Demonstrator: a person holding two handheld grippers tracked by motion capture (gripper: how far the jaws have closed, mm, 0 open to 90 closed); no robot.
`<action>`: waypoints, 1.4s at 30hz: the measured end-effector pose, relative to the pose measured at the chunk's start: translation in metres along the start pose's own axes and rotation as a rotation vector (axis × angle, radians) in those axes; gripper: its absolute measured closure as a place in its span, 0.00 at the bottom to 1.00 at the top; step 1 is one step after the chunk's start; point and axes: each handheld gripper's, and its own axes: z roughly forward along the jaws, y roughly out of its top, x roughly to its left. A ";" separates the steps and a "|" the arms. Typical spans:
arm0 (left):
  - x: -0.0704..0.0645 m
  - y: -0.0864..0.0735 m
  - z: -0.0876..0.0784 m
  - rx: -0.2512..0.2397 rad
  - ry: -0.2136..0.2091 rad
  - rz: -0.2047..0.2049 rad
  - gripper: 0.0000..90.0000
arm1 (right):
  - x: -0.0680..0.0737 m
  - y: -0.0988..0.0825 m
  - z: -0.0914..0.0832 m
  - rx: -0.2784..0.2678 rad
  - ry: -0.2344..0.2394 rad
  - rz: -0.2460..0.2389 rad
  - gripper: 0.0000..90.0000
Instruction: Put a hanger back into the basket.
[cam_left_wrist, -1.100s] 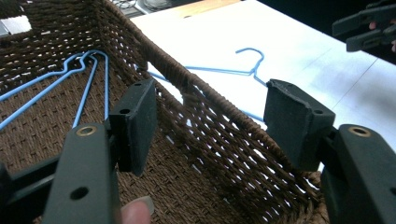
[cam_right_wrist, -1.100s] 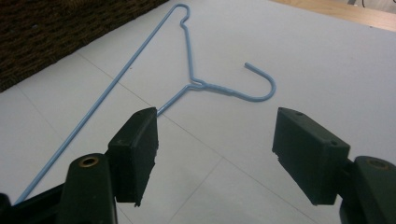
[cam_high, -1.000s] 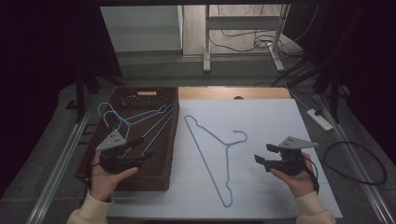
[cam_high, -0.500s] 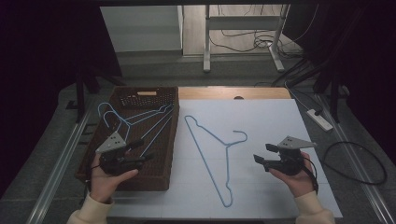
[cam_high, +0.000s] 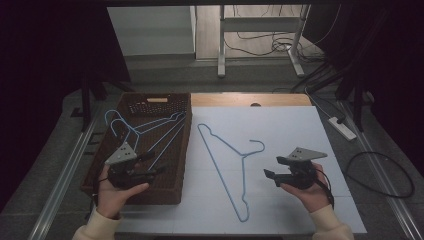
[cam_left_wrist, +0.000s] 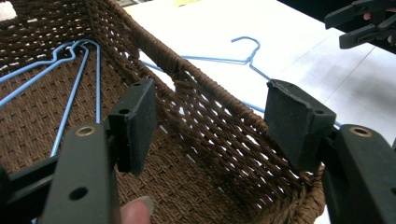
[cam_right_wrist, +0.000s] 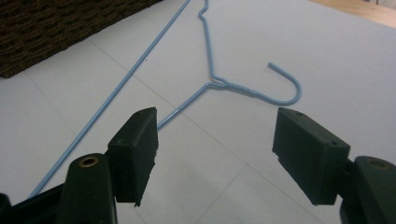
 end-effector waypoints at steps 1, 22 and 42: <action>0.000 0.000 0.000 0.000 0.000 0.000 0.39 | 0.001 0.000 0.002 0.004 0.001 -0.002 0.34; -0.013 -0.003 0.007 0.020 -0.033 0.011 0.39 | 0.038 0.017 0.044 0.209 0.130 -0.018 1.00; -0.016 -0.003 0.008 0.021 -0.034 0.011 0.39 | 0.073 0.007 0.086 0.421 0.128 -0.100 1.00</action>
